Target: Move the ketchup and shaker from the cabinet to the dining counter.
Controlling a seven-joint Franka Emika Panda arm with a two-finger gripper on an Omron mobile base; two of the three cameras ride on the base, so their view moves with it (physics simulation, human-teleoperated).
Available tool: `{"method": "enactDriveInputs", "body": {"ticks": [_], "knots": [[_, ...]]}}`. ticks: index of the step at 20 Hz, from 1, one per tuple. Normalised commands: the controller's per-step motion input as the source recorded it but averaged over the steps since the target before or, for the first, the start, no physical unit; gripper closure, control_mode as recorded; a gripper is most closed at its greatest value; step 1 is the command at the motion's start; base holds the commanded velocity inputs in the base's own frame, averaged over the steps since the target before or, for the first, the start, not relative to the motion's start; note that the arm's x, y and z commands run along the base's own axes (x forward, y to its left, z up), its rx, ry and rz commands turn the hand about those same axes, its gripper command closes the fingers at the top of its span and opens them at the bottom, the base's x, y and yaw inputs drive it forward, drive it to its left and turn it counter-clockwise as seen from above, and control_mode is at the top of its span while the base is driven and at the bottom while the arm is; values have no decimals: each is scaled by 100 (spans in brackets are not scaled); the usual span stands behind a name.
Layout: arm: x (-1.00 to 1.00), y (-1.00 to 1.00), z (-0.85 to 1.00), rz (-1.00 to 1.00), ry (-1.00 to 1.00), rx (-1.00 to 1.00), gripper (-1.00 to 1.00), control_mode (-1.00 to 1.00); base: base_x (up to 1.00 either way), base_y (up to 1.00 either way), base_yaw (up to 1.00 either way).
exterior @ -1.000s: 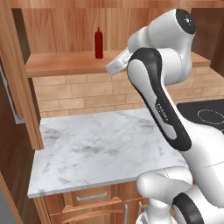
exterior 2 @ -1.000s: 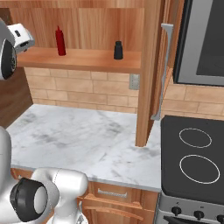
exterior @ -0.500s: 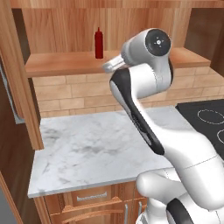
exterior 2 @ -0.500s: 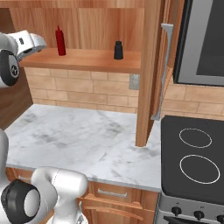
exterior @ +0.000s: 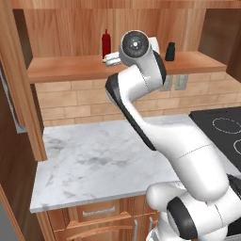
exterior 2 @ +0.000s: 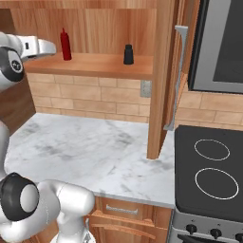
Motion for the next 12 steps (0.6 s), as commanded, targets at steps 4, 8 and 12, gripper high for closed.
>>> {"method": "enactDriveInputs", "body": {"ticks": [4, 8, 12], "knots": [[42, 0, 16, -19, 0, 20, -100, -100, 0, 0, 0], [41, -1, 6, -10, 0, 15, -100, -100, 0, 0, 0], [36, 2, 0, 0, 0, 15, -100, -100, 0, 0, 0]]}}
